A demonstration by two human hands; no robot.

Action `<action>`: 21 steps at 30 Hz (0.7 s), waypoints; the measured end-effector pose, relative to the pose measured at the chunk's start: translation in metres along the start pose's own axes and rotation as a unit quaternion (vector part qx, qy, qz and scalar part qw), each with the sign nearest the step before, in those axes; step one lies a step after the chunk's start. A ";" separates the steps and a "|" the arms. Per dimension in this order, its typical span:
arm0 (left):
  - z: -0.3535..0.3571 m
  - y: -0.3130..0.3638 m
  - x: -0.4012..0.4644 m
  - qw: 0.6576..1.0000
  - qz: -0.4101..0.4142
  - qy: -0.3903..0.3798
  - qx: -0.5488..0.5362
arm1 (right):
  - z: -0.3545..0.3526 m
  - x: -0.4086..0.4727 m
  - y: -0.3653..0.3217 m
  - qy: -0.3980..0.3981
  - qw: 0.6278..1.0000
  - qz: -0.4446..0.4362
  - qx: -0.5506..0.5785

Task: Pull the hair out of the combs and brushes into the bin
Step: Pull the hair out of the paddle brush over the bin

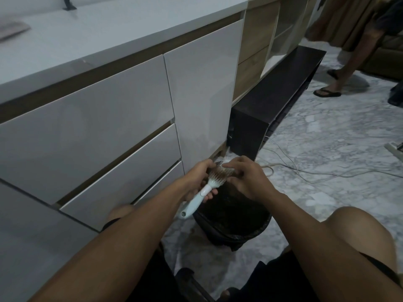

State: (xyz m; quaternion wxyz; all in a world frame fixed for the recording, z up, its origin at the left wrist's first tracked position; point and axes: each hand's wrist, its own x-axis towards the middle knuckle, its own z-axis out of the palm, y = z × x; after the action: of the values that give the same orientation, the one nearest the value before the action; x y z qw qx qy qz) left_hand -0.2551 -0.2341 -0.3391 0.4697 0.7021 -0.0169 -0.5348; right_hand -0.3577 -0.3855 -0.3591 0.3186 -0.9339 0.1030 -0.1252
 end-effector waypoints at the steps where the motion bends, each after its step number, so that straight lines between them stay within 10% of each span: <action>1: 0.000 0.001 0.000 1.000 0.000 -0.001 -0.001 | 0.001 0.000 -0.001 0.007 1.000 -0.005 0.006; 21: 0.001 -0.006 0.006 0.996 0.054 0.071 -0.018 | -0.009 0.001 0.000 0.038 0.998 0.044 0.018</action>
State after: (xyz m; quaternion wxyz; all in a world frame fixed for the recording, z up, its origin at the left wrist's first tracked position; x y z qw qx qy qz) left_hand -0.2557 -0.2344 -0.3471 0.5109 0.7277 -0.0119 -0.4575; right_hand -0.3595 -0.3912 -0.3520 0.3367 -0.9172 0.1534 -0.1479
